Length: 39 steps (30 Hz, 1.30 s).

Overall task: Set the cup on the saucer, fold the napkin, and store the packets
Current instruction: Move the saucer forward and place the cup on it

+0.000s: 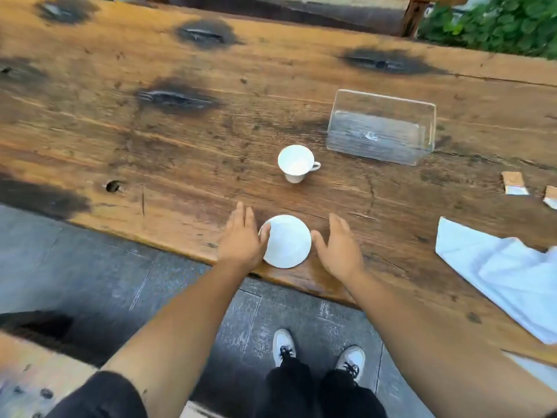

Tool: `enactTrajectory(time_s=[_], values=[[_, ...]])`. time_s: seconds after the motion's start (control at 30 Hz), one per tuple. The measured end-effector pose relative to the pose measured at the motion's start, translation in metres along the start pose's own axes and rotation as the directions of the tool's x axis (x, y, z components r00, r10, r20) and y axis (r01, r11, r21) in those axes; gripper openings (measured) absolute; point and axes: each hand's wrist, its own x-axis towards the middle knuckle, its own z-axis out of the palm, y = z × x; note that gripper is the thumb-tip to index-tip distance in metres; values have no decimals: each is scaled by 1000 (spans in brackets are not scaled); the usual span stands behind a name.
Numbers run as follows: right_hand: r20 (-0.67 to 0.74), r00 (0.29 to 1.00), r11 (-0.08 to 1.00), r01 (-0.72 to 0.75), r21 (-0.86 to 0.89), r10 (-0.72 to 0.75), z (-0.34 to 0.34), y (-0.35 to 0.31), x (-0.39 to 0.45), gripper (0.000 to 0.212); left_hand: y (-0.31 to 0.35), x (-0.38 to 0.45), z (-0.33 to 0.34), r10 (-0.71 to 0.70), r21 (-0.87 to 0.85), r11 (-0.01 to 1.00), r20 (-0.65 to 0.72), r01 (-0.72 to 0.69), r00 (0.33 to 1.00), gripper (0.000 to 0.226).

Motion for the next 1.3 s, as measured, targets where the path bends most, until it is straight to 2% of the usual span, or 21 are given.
enactTrajectory(time_s=[0.07, 0.13, 0.27, 0.47, 0.7, 0.9, 1.3], values=[[-5, 989, 984, -149, 95, 150, 15, 1, 4, 60, -6, 5, 7, -119, -61, 991, 11, 119, 993, 59], [9, 972, 963, -234, 133, 235, 28, 3, 3, 50, -12, 9, 16, -171, -77, 982, 40, 174, 984, 46], [-32, 968, 960, -245, 134, 251, 36, 2, 9, 32, -13, 17, 20, -173, -164, 969, 80, 184, 982, 27], [50, 964, 939, -265, 221, 261, 33, 6, 11, 25, -2, 17, 29, -256, -318, 903, 138, 288, 957, 15], [-41, 930, 880, -332, 340, 366, -9, 71, -30, 17, 51, -16, 55, -150, -439, 870, 197, 224, 969, 5], [-88, 892, 841, -380, 386, 443, -23, 111, -41, 17, 94, -19, 76, -119, -417, 885, 229, 208, 966, 6], [-102, 923, 909, -339, 243, 372, -26, 121, -33, 22, 99, -14, 91, -137, -345, 915, 224, 210, 965, 9]])
